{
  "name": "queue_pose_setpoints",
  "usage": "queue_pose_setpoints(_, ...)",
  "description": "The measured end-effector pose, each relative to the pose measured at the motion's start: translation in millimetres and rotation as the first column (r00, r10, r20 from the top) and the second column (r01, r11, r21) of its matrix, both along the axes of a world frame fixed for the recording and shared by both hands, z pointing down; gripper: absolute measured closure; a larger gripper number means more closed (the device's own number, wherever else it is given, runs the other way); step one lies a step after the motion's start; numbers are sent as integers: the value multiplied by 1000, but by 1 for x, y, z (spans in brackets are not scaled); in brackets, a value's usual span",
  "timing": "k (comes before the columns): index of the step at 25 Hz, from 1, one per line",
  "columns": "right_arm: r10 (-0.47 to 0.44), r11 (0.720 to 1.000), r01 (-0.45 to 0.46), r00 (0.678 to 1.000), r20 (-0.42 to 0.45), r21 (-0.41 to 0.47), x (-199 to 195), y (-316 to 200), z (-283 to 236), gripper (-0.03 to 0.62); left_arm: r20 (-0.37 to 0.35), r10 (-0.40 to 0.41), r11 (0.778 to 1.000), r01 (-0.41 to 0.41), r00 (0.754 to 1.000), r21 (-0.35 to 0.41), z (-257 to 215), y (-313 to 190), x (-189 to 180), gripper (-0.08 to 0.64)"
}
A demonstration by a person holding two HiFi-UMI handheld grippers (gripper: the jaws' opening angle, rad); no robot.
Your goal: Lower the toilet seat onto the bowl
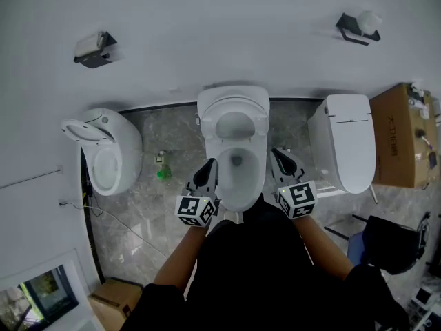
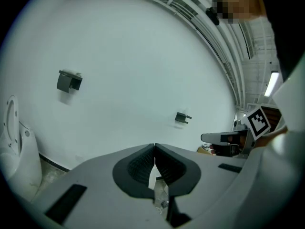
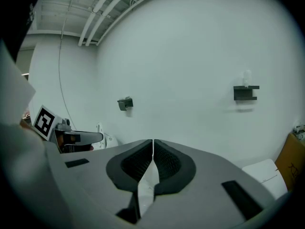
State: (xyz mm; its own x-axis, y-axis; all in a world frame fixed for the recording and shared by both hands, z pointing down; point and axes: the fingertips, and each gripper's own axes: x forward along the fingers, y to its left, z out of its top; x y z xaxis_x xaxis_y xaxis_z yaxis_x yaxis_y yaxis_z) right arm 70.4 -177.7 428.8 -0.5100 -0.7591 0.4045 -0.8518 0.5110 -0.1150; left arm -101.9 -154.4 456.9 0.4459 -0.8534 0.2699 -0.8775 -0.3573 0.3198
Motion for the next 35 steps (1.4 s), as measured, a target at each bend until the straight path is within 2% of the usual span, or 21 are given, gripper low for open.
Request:
queue_pose_setpoints(4, -51, 999, 52, 998, 32, -9, 0, -29, 12, 558, 4, -5, 1000, 5, 1000, -22, 22, -30, 6, 543)
queue_pose_setpoints(8, -81, 996, 81, 997, -2, -21, 4, -52, 32, 558, 41, -9, 1000, 10, 999, -28, 39, -54, 17, 543)
queue_pose_setpoints(11, -100, 994, 99, 995, -12, -49, 3, -66, 49, 558, 96, 0, 999, 4, 995, -36, 52, -71, 17, 543)
queue_pose_setpoints(15, -120, 988, 122, 992, 30, -91, 4, -92, 64, 558, 159, 34, 998, -27, 987, -51, 70, -105, 22, 543)
queue_pose_setpoints(18, -126, 988, 130, 991, 50, -85, 1, -113, 68, 558, 162, 32, 998, -22, 986, -61, 79, -125, 22, 543)
queue_pose_setpoints(22, -148, 986, 150, 988, 33, -74, -7, -139, 77, 558, 179, 20, 997, -7, 984, -77, 91, -145, 18, 543)
queue_pose_setpoints(29, -173, 978, 172, 985, 3, -121, -13, -162, 107, 557, 188, -4, 996, 20, 982, -82, 103, -172, 11, 543)
queue_pose_setpoints(35, -229, 962, 223, 973, -21, -159, -23, -172, 133, 557, 254, 81, 992, -52, 964, -116, 122, -188, 22, 541)
